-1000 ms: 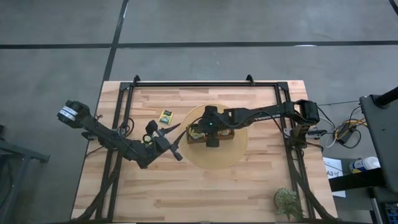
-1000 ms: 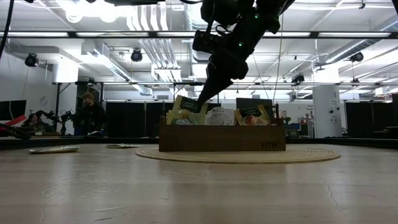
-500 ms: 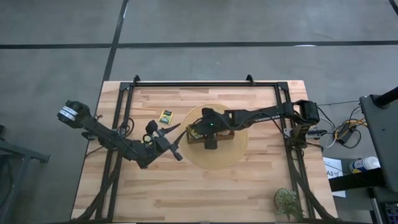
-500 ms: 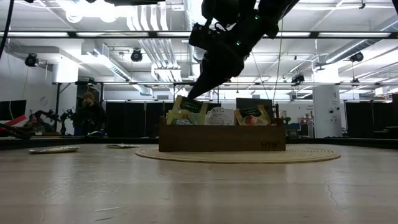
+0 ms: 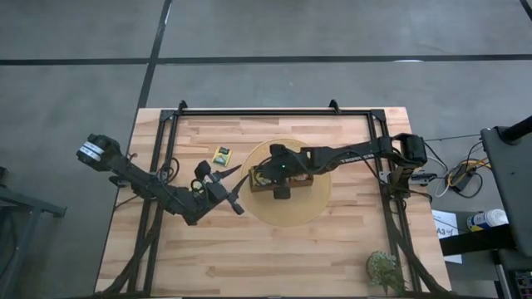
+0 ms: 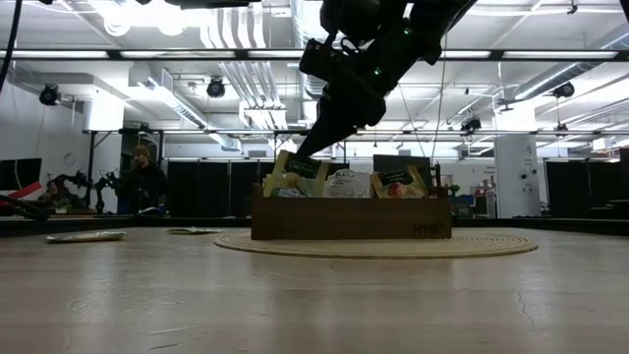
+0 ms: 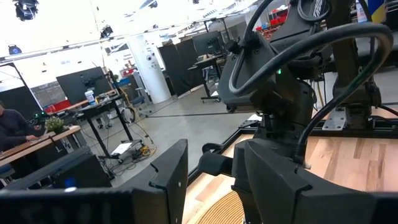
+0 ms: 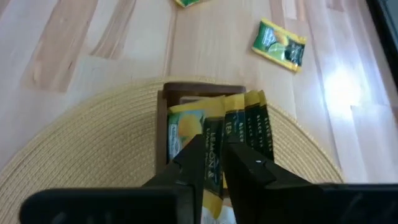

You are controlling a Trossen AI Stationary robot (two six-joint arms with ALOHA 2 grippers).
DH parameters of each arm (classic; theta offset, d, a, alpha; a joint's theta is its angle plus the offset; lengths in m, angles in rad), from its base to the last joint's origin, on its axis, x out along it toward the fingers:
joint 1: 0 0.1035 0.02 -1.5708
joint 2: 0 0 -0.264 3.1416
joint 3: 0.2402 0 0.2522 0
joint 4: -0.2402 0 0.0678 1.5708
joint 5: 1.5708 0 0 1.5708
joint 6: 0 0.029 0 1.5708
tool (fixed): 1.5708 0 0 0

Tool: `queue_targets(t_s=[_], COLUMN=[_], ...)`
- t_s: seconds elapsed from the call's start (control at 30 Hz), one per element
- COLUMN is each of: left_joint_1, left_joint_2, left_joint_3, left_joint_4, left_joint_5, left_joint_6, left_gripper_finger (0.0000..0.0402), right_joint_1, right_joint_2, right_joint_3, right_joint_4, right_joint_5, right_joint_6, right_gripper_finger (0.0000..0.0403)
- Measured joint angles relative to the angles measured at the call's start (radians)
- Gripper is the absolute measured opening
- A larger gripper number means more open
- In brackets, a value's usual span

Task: Pick & Place Tea
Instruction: Put the yellow tea bag into the left section of the wooden organizer

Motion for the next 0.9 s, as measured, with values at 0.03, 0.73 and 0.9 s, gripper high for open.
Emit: queue_targets(t_s=[0.03,0.73,0.9], left_joint_1=[0.000,-0.001,-0.001], left_joint_2=[0.000,0.000,0.000], left_joint_3=[0.000,0.000,0.000], left_joint_4=[0.000,0.000,0.000], left_joint_5=[0.000,0.000,0.000], left_joint_6=[0.000,0.000,0.000], left_gripper_finger=[0.0153,0.0153,0.0153], right_joint_1=[0.000,0.068,0.068], right_joint_2=[0.000,0.000,0.000], right_joint_3=[0.000,0.007,0.010], right_joint_4=[0.010,0.019,0.038], right_joint_5=[0.005,0.030,0.160], right_joint_6=[0.000,-0.142,-0.114], right_gripper_finger=[0.0047,0.0048,0.0049])
